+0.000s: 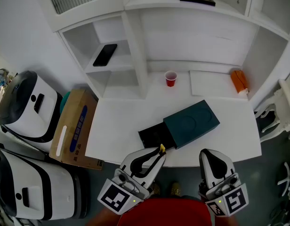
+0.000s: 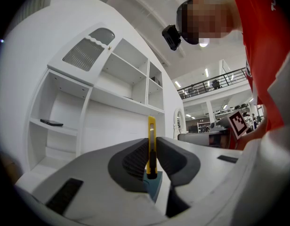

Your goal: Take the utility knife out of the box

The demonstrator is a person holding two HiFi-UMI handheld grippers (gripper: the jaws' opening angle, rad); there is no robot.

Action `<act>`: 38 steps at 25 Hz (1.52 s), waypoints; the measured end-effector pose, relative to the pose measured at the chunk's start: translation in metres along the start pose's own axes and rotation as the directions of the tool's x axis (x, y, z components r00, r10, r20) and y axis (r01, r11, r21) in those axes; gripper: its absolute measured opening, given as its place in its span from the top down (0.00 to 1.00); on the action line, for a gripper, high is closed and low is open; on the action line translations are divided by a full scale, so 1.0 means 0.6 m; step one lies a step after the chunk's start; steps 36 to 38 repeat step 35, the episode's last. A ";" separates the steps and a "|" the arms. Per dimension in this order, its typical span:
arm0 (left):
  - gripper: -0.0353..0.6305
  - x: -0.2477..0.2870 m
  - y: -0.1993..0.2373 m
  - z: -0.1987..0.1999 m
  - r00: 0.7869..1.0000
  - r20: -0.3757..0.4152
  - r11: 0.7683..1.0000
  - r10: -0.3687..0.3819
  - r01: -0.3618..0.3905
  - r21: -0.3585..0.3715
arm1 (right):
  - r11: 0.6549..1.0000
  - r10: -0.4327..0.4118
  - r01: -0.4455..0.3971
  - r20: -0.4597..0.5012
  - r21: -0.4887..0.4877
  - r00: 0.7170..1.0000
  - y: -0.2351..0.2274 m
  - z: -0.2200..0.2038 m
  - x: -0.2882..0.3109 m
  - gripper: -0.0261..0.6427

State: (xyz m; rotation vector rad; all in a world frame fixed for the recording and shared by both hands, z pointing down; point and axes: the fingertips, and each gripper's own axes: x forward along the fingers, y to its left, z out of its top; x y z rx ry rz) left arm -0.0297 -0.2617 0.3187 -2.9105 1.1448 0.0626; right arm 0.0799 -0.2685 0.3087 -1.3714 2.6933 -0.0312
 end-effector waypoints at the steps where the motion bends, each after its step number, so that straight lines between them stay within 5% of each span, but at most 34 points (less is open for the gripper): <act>1: 0.83 0.000 0.001 0.001 1.000 0.001 1.000 0.001 -0.001 0.001 | 1.000 -0.001 0.001 0.000 0.000 1.000 -0.001 0.000 0.000 0.96; 38: 0.83 0.003 0.007 0.008 1.000 0.010 1.000 0.013 -0.013 0.008 | 1.000 -0.013 0.013 -0.008 0.003 1.000 -0.011 -0.003 0.005 0.95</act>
